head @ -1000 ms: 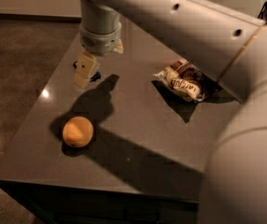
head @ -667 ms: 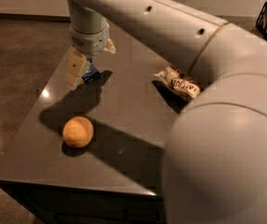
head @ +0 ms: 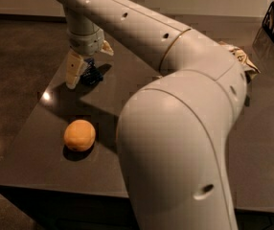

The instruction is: Pick rxbar blueberry

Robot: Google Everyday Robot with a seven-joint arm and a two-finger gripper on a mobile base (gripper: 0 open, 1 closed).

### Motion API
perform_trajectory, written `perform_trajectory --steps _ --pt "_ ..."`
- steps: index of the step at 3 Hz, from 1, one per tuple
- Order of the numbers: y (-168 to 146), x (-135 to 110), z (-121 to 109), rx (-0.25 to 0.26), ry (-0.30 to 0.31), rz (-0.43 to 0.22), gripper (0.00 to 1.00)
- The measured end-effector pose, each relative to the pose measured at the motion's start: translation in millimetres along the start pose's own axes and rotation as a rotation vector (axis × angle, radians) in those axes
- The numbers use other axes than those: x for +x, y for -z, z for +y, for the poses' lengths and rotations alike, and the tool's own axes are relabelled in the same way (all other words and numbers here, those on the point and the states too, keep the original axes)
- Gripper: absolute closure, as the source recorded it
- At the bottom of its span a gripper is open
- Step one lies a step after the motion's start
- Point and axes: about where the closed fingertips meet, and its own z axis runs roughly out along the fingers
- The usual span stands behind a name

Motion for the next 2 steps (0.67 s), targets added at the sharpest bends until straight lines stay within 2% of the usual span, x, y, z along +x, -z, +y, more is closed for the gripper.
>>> perform_trajectory --steps 1,2 --pt "-10.1 -8.0 -5.1 -0.012 0.004 0.015 0.00" --pt "-15.4 -11.4 -7.5 -0.019 0.005 0.023 0.18"
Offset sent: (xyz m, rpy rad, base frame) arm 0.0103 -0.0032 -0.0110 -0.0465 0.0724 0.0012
